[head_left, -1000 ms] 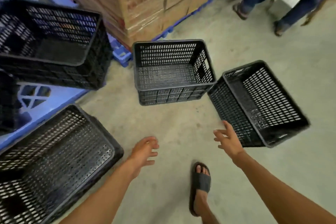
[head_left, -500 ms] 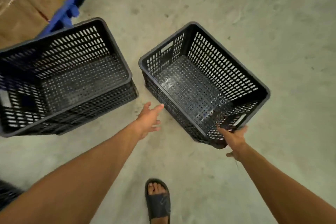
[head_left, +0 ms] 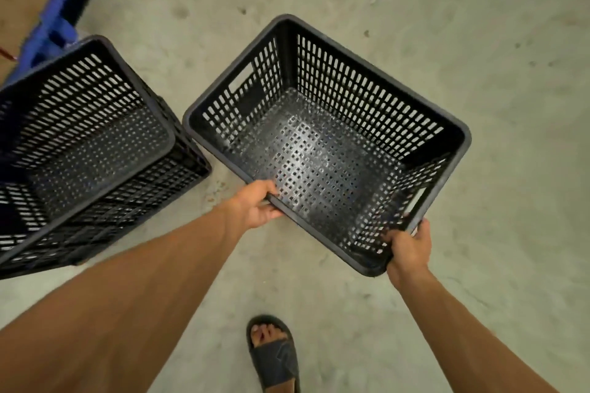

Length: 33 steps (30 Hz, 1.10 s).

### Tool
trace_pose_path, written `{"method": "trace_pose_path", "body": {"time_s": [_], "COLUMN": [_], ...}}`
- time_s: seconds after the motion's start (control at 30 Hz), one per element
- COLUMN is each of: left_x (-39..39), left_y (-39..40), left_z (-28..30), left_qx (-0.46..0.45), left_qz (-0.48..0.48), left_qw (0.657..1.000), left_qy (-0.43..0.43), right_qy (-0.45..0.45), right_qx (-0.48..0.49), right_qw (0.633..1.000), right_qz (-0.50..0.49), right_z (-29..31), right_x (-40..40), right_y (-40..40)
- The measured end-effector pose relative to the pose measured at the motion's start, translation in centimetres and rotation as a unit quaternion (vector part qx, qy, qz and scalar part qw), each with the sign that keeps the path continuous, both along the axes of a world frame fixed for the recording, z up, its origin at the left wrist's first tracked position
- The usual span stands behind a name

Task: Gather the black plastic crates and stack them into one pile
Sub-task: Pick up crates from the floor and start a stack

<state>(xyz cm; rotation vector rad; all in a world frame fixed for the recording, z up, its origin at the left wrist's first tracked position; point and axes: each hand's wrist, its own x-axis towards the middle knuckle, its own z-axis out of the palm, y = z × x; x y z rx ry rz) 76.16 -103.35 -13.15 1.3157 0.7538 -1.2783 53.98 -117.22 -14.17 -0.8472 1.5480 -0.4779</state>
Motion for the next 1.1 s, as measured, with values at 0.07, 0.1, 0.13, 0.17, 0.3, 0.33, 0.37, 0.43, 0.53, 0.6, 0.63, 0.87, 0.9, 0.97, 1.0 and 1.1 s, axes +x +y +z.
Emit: {"method": "trace_pose_path", "body": {"time_s": [0.07,0.1,0.13,0.17,0.3,0.33,0.37,0.43,0.53,0.6,0.63,0.87,0.9,0.97,1.0,1.1], "left_x": [-1.9,-2.6,-3.1,-3.6,-4.5,-4.5,-4.5,-4.4,-5.2,-6.1,-6.6,-10.5,-11.3,-13.2,-14.3,-17.2], "left_y": [0.6,0.8,1.1,1.3,3.0,4.0,4.9,8.0,15.3,21.6,24.5,45.5,48.1,53.5,56.3,62.6], "left_z": [1.7,2.8,4.7,6.4,14.5,16.5,18.1,21.5,25.9,28.5,29.4,30.7,30.4,29.9,29.8,29.2], "left_qx": [-0.010,-0.017,-0.029,-0.040,-0.047,-0.046,-0.045,-0.039,-0.026,-0.021,-0.023,0.020,0.024,0.026,0.028,0.029], "left_qz": [0.010,0.010,0.012,0.015,0.021,0.025,0.034,0.058,0.083,0.117,0.131,0.265,0.284,0.323,0.348,0.430], "left_qw": [1.000,1.000,1.000,0.999,0.997,0.996,0.994,0.989,0.982,0.978,0.978,0.957,0.953,0.942,0.934,0.902], "left_qy": [0.010,0.007,-0.001,-0.008,-0.055,-0.077,-0.093,-0.127,-0.165,-0.172,-0.163,-0.115,-0.104,-0.083,-0.073,-0.036], "right_qy": [0.000,0.000,-0.003,-0.008,-0.023,-0.029,-0.037,-0.052,-0.084,-0.100,-0.107,-0.123,-0.117,-0.113,-0.111,-0.099], "right_qx": [-0.014,-0.022,-0.029,-0.034,-0.070,-0.081,-0.088,-0.100,-0.103,-0.102,-0.099,-0.037,-0.029,-0.017,-0.010,0.000], "right_qw": [1.000,1.000,0.999,0.999,0.997,0.995,0.993,0.989,0.979,0.969,0.962,0.911,0.902,0.881,0.868,0.838], "right_qz": [0.007,0.013,0.014,0.016,0.038,0.051,0.064,0.096,0.152,0.203,0.232,0.392,0.414,0.459,0.483,0.537], "right_z": [2.2,3.7,5.8,7.5,15.3,17.4,19.0,22.5,26.8,29.1,29.8,31.4,31.1,30.3,29.7,28.3], "right_x": [-1.8,-2.5,-3.0,-3.3,-3.4,-3.1,-2.8,-2.6,-2.6,-2.1,-1.8,2.2,2.8,4.1,4.9,6.6], "right_y": [0.4,0.3,0.2,0.1,0.9,1.5,2.0,3.9,8.5,12.5,14.5,28.5,30.6,35.2,37.8,44.0]}}
